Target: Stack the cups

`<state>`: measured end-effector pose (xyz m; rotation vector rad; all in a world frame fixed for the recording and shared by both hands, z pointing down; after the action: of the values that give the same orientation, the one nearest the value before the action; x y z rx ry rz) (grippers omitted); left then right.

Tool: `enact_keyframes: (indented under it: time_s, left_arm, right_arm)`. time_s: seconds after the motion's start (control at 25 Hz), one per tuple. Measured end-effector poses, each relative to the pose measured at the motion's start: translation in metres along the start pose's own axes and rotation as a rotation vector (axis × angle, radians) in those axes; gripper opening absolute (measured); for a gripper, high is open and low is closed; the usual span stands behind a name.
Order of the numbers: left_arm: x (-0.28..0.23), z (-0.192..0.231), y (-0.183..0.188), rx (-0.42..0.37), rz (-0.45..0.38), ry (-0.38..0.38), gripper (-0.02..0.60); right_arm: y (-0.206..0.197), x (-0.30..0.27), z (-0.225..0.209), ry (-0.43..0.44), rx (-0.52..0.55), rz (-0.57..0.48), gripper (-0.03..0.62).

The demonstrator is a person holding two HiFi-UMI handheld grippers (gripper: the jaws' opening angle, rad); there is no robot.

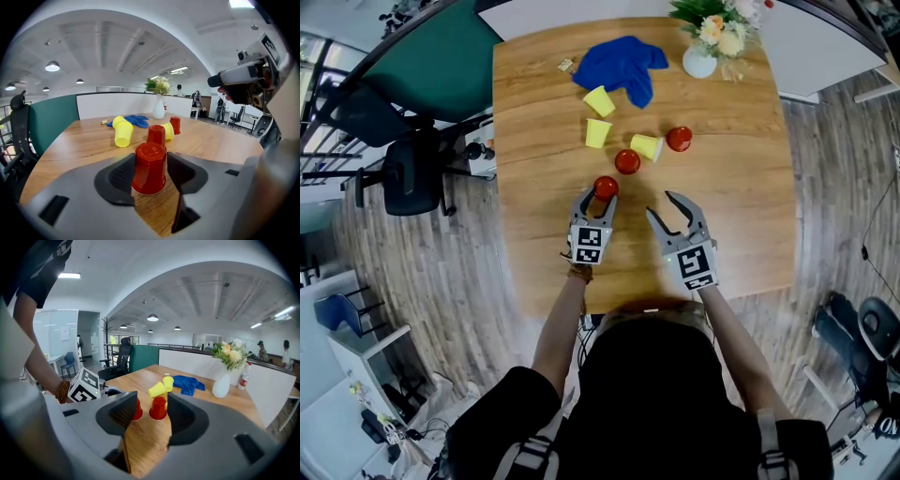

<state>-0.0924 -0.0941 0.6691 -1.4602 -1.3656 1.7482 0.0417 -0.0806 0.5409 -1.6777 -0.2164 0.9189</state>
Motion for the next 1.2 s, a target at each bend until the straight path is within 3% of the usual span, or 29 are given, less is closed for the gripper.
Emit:
enact_keyframes:
  time_s: [0.28,0.6,1.2]
  left_arm:
    - [0.011,0.002,0.0,0.013,0.001,0.003,0.258]
    - [0.044,-0.009,0.016,0.034,-0.043,0.017,0.258]
    - [0.08,-0.031,0.034,0.027,-0.074,0.01,0.258]
  right_arm:
    - [0.008,-0.016,-0.01,0.014,0.027,-0.001,0.198]
    - [0.004,-0.08,-0.032,0.044,0.074,0.022,0.209]
    - [-0.049,-0.154,-0.032,0.09,0.058,0.183,0.258]
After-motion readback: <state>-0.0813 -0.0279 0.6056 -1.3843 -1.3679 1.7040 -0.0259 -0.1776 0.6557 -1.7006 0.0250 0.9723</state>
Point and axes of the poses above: the fingertips, and each gripper's own axes: x backward along the fingers, z to its left, y out of its top, the point moved 2 cm from there along x, backward along the fingers, and after that the axes turned 7 degrees about -x, right-handed, at the moved point
